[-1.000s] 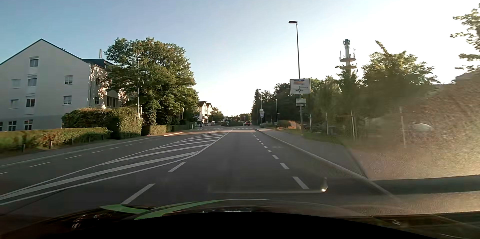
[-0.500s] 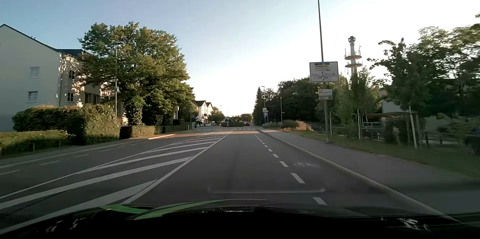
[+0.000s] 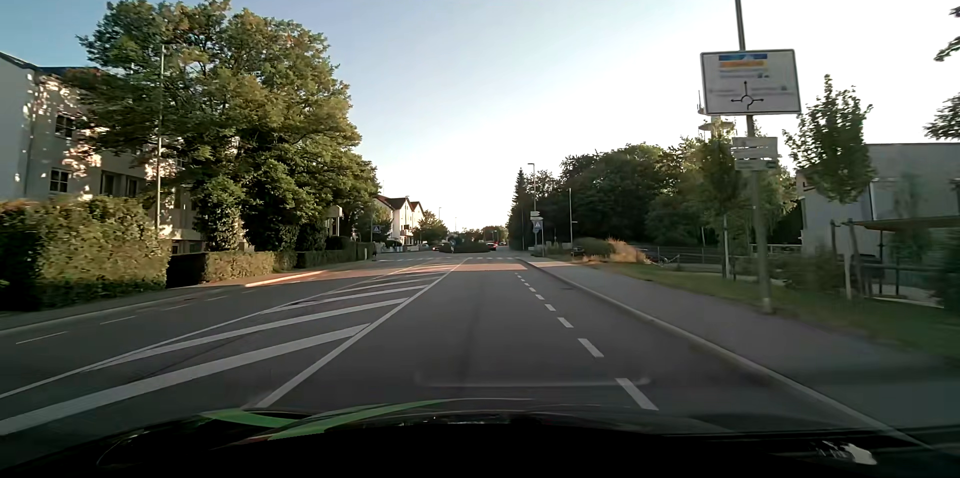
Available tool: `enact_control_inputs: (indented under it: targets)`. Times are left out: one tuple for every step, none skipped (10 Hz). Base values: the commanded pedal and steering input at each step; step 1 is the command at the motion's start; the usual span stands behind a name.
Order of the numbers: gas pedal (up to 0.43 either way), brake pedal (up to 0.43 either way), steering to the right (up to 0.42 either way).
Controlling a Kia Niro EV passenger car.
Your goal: Follow the waypoints while adhering to traffic rules and regulations
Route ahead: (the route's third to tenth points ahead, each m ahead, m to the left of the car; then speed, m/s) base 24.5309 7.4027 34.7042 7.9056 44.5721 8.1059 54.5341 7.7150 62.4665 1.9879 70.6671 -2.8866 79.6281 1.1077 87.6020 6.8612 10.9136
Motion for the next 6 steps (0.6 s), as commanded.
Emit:
enact_control_inputs:
  targets:
    - [0.0, 0.0, 0.001]
    - [0.0, 0.0, 0.0]
    - [0.0, 0.0, 0.0]
    - [0.0, 0.0, 0.0]
    - [0.0, 0.0, 0.0]
    - [0.0, 0.006, 0.001]
